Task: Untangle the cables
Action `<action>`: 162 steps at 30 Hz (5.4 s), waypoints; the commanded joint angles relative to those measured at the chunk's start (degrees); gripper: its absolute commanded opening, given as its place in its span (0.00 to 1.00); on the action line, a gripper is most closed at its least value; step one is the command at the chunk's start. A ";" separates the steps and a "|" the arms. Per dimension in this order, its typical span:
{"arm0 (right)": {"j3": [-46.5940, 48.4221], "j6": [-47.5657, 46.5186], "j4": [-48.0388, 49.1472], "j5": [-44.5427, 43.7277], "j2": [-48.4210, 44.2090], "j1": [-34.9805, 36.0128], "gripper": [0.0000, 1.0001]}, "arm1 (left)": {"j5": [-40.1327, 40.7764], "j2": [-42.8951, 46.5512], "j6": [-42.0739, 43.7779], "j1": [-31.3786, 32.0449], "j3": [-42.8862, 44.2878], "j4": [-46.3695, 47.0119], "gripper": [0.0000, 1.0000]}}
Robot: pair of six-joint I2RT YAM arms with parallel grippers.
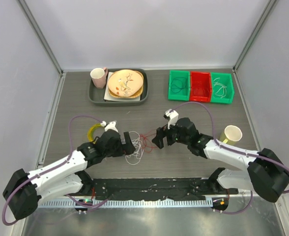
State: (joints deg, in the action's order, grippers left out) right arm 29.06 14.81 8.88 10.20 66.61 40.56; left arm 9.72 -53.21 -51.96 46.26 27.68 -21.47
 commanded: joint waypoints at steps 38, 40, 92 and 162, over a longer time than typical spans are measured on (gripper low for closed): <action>4.26 15.33 -20.21 -64.51 -11.11 -4.69 0.01 | 31.41 11.28 -16.92 -3.45 7.38 -30.54 0.02; 1.46 19.19 -22.76 -66.09 -21.93 -6.62 0.01 | 33.08 11.37 -18.78 -4.59 8.00 -34.66 0.01; 50.82 -13.92 -2.47 -63.01 34.80 -26.67 0.01 | -14.29 -10.51 8.72 -5.57 6.33 15.15 0.00; 57.97 -4.61 -18.74 -26.05 30.27 -32.91 0.89 | -8.39 -4.62 5.82 -5.57 5.80 9.26 0.00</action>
State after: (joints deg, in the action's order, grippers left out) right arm 90.41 10.44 -14.74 -25.74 109.19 7.49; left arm 2.33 -59.07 -45.47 40.80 33.36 -13.13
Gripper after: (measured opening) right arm 0.832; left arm 0.023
